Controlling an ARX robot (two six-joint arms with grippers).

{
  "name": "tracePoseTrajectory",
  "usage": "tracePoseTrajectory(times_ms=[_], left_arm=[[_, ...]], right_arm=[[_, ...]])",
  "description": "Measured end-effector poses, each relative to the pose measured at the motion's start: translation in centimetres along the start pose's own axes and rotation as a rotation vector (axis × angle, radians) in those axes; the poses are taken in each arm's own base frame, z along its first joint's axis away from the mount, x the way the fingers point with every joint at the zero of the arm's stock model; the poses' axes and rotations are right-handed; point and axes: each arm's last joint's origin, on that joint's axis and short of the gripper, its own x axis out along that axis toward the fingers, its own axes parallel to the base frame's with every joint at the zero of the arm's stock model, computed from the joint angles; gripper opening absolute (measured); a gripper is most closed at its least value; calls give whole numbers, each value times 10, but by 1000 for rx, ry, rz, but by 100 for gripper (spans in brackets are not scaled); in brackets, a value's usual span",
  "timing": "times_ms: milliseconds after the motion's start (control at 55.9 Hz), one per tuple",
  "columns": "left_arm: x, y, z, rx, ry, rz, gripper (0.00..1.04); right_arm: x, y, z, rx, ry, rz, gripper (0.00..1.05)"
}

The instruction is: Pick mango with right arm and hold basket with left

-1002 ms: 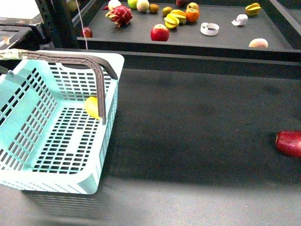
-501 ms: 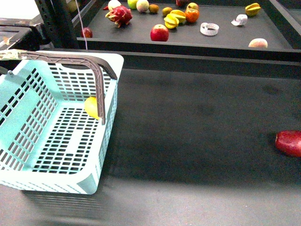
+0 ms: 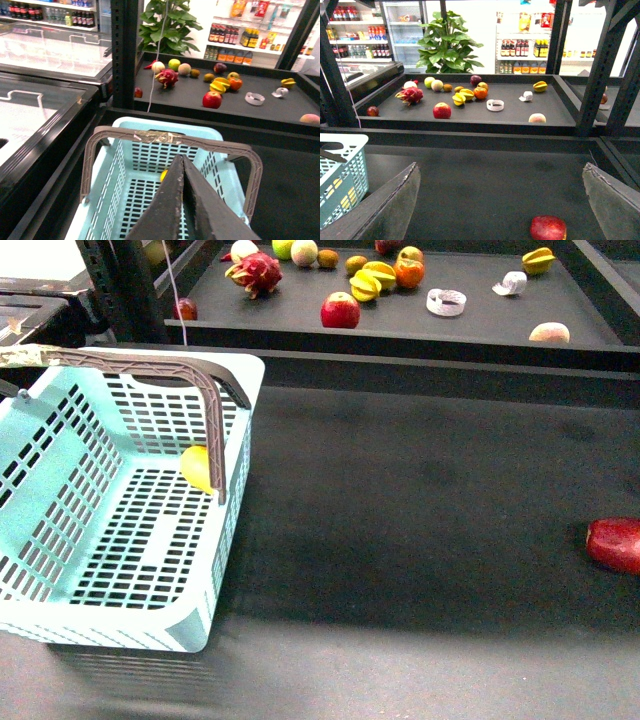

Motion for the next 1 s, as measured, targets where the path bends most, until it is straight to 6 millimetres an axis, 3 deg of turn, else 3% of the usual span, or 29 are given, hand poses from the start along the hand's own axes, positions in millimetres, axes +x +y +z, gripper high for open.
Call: tracePoseTrajectory(times_ms=[340, 1002], left_arm=[[-17, -21, 7, 19, -21, -13, 2], [-34, -21, 8, 22, -28, -10, 2]], right_arm=[[0, 0, 0, 0, 0, 0, 97], [0, 0, 0, 0, 0, 0, 97]])
